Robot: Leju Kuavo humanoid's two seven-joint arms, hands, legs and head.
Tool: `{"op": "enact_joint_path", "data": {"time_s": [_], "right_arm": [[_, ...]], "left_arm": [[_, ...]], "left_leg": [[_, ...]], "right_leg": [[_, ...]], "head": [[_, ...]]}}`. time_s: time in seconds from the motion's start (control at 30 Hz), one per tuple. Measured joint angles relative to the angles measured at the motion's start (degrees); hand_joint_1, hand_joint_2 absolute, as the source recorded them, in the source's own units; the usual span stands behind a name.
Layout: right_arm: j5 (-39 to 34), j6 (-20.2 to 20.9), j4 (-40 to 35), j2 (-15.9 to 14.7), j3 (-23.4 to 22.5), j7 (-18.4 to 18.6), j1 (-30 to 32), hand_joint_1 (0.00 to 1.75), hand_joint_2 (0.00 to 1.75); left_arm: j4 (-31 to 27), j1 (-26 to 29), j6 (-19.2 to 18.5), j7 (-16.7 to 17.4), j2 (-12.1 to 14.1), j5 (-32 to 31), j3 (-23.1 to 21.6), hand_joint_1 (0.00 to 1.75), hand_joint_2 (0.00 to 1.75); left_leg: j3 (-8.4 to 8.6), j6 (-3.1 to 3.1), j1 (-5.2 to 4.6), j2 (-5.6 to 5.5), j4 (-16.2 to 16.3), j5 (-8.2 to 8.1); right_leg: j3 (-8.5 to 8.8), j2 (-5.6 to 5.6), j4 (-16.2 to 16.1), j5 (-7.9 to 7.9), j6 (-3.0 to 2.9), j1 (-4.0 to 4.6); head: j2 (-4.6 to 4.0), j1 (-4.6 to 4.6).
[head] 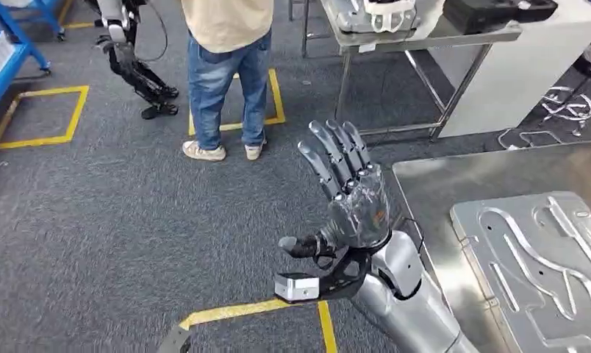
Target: Take the parts from the cabinet and place them on the table.
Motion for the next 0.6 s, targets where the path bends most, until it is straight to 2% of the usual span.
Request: {"op": "enact_joint_path", "data": {"time_s": [0.03,0.07,0.1,0.13,0.17,0.2,0.23,0.27,0.3,0.33,0.37,0.4,0.43,0.47,0.53,0.57,0.6], "right_arm": [[0.0,0.0,-0.02,0.02,0.0,0.0,0.04,0.0,0.0],[0.02,0.0,-0.15,0.13,-0.02,0.0,0.1,0.0,0.0],[0.02,0.02,-0.24,0.13,-0.04,0.0,0.11,0.0,0.0],[0.13,0.0,-0.35,0.26,-0.11,0.0,0.25,0.0,0.0],[0.15,0.0,-0.39,0.26,-0.24,0.0,0.43,0.0,0.0],[0.18,0.0,-0.42,0.26,-0.5,0.0,0.8,0.0,0.0],[0.17,0.0,-0.42,0.26,-0.57,0.0,1.11,0.0,0.0],[0.2,0.0,-0.39,0.26,-0.61,-0.02,1.38,0.0,0.0],[0.2,0.0,-0.39,0.26,-0.68,-0.09,1.61,0.0,0.0],[0.2,0.0,-0.42,0.26,-0.79,-0.09,1.75,0.0,0.0],[0.22,0.0,-0.42,0.28,-0.87,-0.11,1.8,0.0,0.0],[0.28,0.0,-0.44,0.31,-0.92,-0.2,1.81,0.0,0.0],[0.35,0.0,-0.46,0.31,-1.01,-0.28,1.84,0.0,0.0],[0.35,0.0,-0.46,0.31,-1.07,-0.31,1.88,0.0,0.0],[0.35,0.0,-0.46,0.42,-1.16,-0.42,1.94,0.0,0.0],[0.35,0.0,-0.46,0.53,-1.2,-0.44,1.92,0.0,0.0],[0.35,0.0,-0.48,0.59,-1.27,-0.44,1.92,0.0,0.0]], "left_arm": [[0.0,0.17,0.02,0.0,0.02,-0.02,0.0,0.0,0.0],[0.0,0.27,0.02,0.0,0.26,-0.02,0.0,0.0,0.0],[0.0,0.4,0.04,0.0,0.31,-0.04,0.0,0.0,0.0],[0.0,0.32,0.02,0.0,0.31,-0.04,0.0,0.0,0.0],[0.0,0.11,0.02,0.0,0.28,-0.07,0.0,0.0,0.0],[0.0,-0.02,0.0,0.02,0.26,-0.13,0.0,0.0,0.0],[0.0,0.02,0.0,0.02,0.26,-0.13,-0.02,0.0,0.0],[0.0,0.2,0.0,0.04,0.26,-0.13,-0.02,0.0,0.0],[0.0,0.44,0.0,0.07,0.28,-0.13,-0.02,0.0,0.0],[0.0,0.57,0.0,0.07,0.28,-0.13,-0.02,0.0,0.0],[0.0,0.59,0.0,0.07,0.3,-0.13,0.0,0.0,0.0],[0.0,0.56,0.02,0.07,0.31,-0.13,-0.02,0.0,0.0],[0.0,0.41,0.02,0.07,0.28,-0.13,-0.02,0.0,0.0],[0.0,0.39,0.04,0.07,0.28,-0.13,-0.02,0.0,0.0],[0.0,0.68,0.04,0.07,0.28,-0.13,-0.02,0.0,0.0],[0.0,0.74,0.04,0.07,0.28,-0.13,-0.02,0.0,0.0],[0.0,0.81,0.04,0.07,0.18,-0.13,-0.02,0.0,0.0]], "left_leg": [[0.0,-0.43,0.15,-0.69,-0.34,0.2],[-0.27,-0.84,-0.07,-0.97,-0.37,0.24],[-0.32,-0.87,-0.05,1.52,0.49,-0.31],[-1.41,-1.13,-0.26,4.54,2.82,-2.01],[-3.41,-1.33,-0.09,5.66,6.9,-4.25],[-5.63,-1.52,0.0,6.2,11.48,-6.33],[-7.53,-1.7,0.06,6.43,15.25,-7.69],[-8.41,-1.83,0.12,6.57,17.04,-7.67],[-7.67,-1.88,0.19,6.74,15.54,-6.16],[-5.75,-1.83,0.22,6.97,11.9,-3.99],[-2.78,-1.67,0.2,7.76,6.42,-1.42],[-0.18,-1.4,0.07,10.17,1.64,0.08],[0.45,-0.82,-0.81,12.13,0.68,-0.99],[0.18,-0.35,-0.65,11.12,0.47,-0.56],[-0.07,0.06,-0.8,9.89,0.55,-0.64],[0.03,0.51,-0.6,9.22,0.18,-0.42],[0.27,0.93,-0.22,8.59,-0.23,-0.1]], "right_leg": [[0.06,-0.56,0.01,0.03,-0.23,0.12],[0.51,-1.32,-0.71,0.41,-0.77,-0.58],[0.83,-2.11,-1.11,0.56,-1.01,-0.57],[1.01,-2.79,-1.26,0.56,-1.38,-0.51],[1.02,-3.74,-1.22,0.47,-1.53,-0.36],[1.04,-4.62,-1.16,0.38,-1.65,-0.24],[0.99,-5.52,-1.1,0.29,-1.75,-0.14],[0.97,-6.3,-1.03,0.2,-1.74,-0.11],[1.02,-7.11,-0.92,0.02,-1.66,-0.09],[1.08,-7.76,-0.77,-0.17,-1.59,-0.1],[1.2,-8.44,-0.57,-0.44,-1.39,-0.11],[1.4,-8.98,-0.39,-0.73,-1.16,0.07],[1.4,-9.49,-0.32,-0.97,-0.82,0.62],[1.47,-9.9,-0.25,-1.03,-0.64,0.65],[1.79,-10.96,-0.53,-1.08,-0.16,0.75],[1.95,-11.55,-0.53,-1.25,0.19,0.7],[1.83,-9.49,0.15,-1.98,0.76,0.21]], "head": [[0.0,0.0],[0.0,0.02],[0.0,0.0],[0.0,-0.18],[0.0,-0.18],[0.0,-0.17],[0.0,-0.17],[0.0,-0.17],[0.0,-0.17],[0.0,-0.17],[0.0,-0.17],[0.0,-0.18],[0.0,-0.17],[0.0,-0.11],[0.0,-0.15],[0.0,-0.13],[0.0,-0.15]]}}
